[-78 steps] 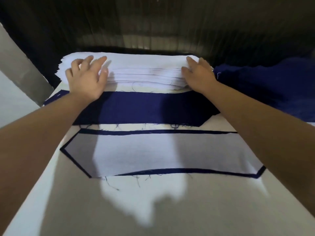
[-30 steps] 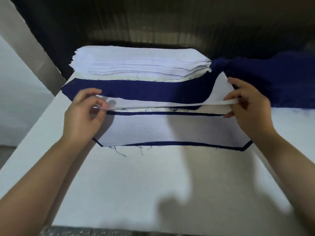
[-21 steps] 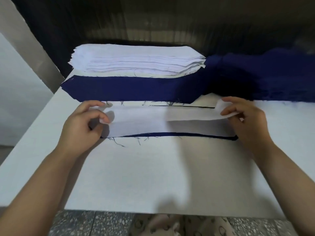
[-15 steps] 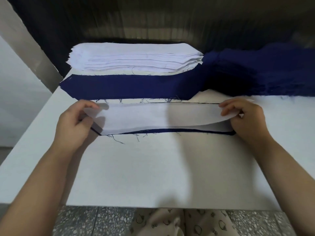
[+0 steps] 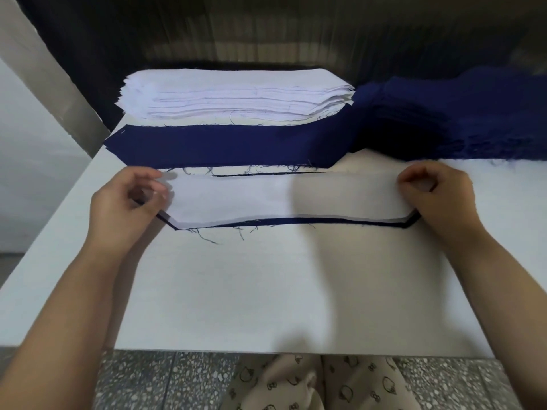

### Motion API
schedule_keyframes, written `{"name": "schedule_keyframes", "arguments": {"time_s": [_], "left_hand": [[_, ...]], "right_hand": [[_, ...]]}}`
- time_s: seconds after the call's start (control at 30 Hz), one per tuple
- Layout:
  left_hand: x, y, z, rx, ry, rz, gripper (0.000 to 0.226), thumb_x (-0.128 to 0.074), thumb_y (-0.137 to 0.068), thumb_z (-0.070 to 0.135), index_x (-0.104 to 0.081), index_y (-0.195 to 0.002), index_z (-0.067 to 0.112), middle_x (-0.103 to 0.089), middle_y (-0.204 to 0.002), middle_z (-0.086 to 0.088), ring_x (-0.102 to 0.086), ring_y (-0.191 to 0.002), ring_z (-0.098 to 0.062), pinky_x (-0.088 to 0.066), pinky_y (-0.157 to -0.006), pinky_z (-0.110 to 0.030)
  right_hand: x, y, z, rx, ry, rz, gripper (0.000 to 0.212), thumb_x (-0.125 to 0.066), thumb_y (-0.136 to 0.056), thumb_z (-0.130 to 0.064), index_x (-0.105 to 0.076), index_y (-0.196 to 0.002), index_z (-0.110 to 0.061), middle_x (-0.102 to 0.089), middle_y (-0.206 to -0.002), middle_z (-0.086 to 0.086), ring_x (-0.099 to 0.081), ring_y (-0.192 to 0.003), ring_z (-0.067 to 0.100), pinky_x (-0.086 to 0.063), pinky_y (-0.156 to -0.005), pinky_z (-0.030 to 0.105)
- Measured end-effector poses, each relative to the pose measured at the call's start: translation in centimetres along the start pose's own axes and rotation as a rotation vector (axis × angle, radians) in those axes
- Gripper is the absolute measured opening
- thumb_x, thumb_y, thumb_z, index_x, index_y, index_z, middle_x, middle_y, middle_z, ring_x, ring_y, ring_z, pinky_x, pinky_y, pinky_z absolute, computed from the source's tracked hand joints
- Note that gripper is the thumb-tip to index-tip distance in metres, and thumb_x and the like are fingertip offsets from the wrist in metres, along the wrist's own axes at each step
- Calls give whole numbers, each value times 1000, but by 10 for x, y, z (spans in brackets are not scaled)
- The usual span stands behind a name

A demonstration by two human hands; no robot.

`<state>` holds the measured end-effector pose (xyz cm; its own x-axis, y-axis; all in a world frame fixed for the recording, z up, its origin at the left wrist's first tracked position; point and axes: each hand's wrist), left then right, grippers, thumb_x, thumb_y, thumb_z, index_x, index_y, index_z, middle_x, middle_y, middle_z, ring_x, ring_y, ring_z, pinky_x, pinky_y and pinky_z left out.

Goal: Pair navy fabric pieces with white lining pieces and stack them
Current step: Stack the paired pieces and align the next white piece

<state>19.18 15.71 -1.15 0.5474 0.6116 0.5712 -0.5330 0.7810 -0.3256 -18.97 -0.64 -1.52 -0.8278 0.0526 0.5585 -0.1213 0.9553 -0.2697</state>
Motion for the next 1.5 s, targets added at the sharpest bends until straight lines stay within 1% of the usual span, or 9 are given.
{"name": "schedule_keyframes", "arguments": {"time_s": [0.1,0.37,0.57,0.7,0.87,1.1,1.27,1.37,1.5], "left_hand": [[1,1,0,-14,-45,-25,20,-70,-81,0,-64,-90,17,-61,-71,32,-50,-63,8,-36,-65,0],[2,1,0,-35,-87,-66,19,-72,-81,1,-65,-86,18,-63,-79,12,-51,-64,7,-37,-66,0],[2,0,-2,-11,-109,-83,22,-72,-80,0,-64,-87,19,-62,-75,27,-52,-65,7,-38,-67,-1],[1,0,-2,-24,-100,-70,28,-69,-81,-3,-63,-94,21,-62,-80,13,-51,-66,6,-39,-69,-1],[1,0,-2,-24,-115,-76,28,-67,-82,-4,-62,-95,20,-62,-82,13,-51,-66,5,-38,-70,-2],[2,1,0,-16,-133,-69,26,-65,-84,-3,-63,-93,22,-63,-82,14,-54,-69,7,-39,-73,-1],[3,-1,1,-47,-187,-71,26,-67,-79,-6,-66,-93,15,-61,-87,20,-55,-78,13,-38,-74,0],[4,0,2,-70,-260,-32,24,-71,-79,2,-67,-96,18,-59,-85,29,-41,-106,11,-28,-89,-5],[2,1,-1,-65,-309,14,24,-68,-83,4,-67,-97,23,-53,-87,33,-31,-96,7,-21,-93,-14]], "right_hand": [[2,1,-3,4,20,21,17,-62,-81,-1,-67,-87,-16,-61,-84,-14,-55,-74,-4,-39,-72,0],[2,3,-5,39,-5,3,24,-57,-80,6,-66,-88,-15,-60,-86,-17,-53,-78,-16,-38,-73,-2],[1,4,-5,57,38,-28,27,-57,-79,8,-65,-87,-16,-62,-90,-3,-55,-84,7,-40,-74,5],[2,2,-3,66,71,-58,28,-57,-78,10,-64,-85,-16,-61,-90,-1,-55,-84,10,-38,-70,-2],[2,1,-1,63,109,-77,30,-57,-76,11,-64,-85,-17,-62,-89,1,-56,-83,12,-36,-69,-4],[2,0,-1,83,124,-73,35,-57,-73,13,-64,-84,-19,-59,-81,-14,-52,-74,-17,-34,-69,-5],[2,0,-1,80,160,-72,34,-54,-72,13,-64,-84,-17,-61,-87,1,-51,-74,-1,-34,-68,-3],[2,1,-1,113,279,-33,24,-56,-76,6,-69,-88,-11,-63,-91,6,-54,-93,19,-36,-75,19],[3,3,-8,264,464,109,18,-57,-80,2,-71,-92,-3,-66,-99,16,-46,-96,39,-30,-78,29]]}}
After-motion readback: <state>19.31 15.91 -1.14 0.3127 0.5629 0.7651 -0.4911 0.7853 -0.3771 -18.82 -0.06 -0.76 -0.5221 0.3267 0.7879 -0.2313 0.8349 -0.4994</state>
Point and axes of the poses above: each hand's wrist, its own y-axis away from the middle knuckle, its own x-axis out of the back of the hand, z = x × y
